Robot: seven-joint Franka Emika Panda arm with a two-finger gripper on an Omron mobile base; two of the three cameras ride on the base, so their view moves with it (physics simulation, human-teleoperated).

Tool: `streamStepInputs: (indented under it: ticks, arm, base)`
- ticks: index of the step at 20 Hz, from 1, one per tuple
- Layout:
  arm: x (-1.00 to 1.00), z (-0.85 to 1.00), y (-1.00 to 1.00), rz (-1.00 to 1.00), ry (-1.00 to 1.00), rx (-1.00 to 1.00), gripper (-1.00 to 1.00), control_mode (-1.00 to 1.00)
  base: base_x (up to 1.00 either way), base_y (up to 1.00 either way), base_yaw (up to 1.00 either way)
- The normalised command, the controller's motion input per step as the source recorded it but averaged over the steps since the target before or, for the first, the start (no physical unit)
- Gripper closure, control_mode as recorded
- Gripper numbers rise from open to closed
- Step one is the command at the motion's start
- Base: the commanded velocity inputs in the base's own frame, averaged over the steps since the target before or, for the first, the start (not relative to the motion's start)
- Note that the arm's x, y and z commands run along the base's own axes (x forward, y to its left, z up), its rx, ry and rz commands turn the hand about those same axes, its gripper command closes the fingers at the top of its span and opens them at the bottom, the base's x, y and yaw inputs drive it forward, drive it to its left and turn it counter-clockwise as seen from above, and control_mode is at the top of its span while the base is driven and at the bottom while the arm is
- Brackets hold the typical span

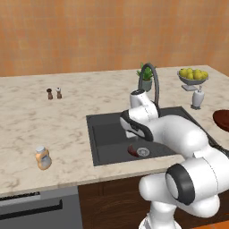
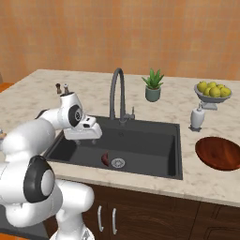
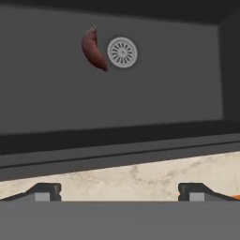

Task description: Pick the potato from the sink and place it in the bowl. Then pick the bowl and place it in the microwave. Then close the microwave door and press the start button.

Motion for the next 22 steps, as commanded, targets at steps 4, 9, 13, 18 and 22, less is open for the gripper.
streamStepInputs:
  ticks: [4,9,13,18,22]
  arm:
    - [0.00,-0.25,0.00,-0.02,0.00,0.00,-1.00,-1.00]
    - [0.00,-0.12,0.00,0.00,0.00,0.00,-1.00,-1.00]
    - [0.04,-0.13,0.00,0.00,0.00,0.00,-1.00,-1.00]
    - [0.07,-0.24,0.03,0.00,0.00,0.00,-1.00,-1.00]
    - [0.08,-0.18,0.00,0.00,0.00,0.00,-1.00,-1.00]
  base:
    - [0.00,0.00,0.00]
    - [0.00,0.00,0.00]
    - [0.00,0.00,0.00]
    - [0.00,0.00,0.00]
    - [0.00,0.00,0.00]
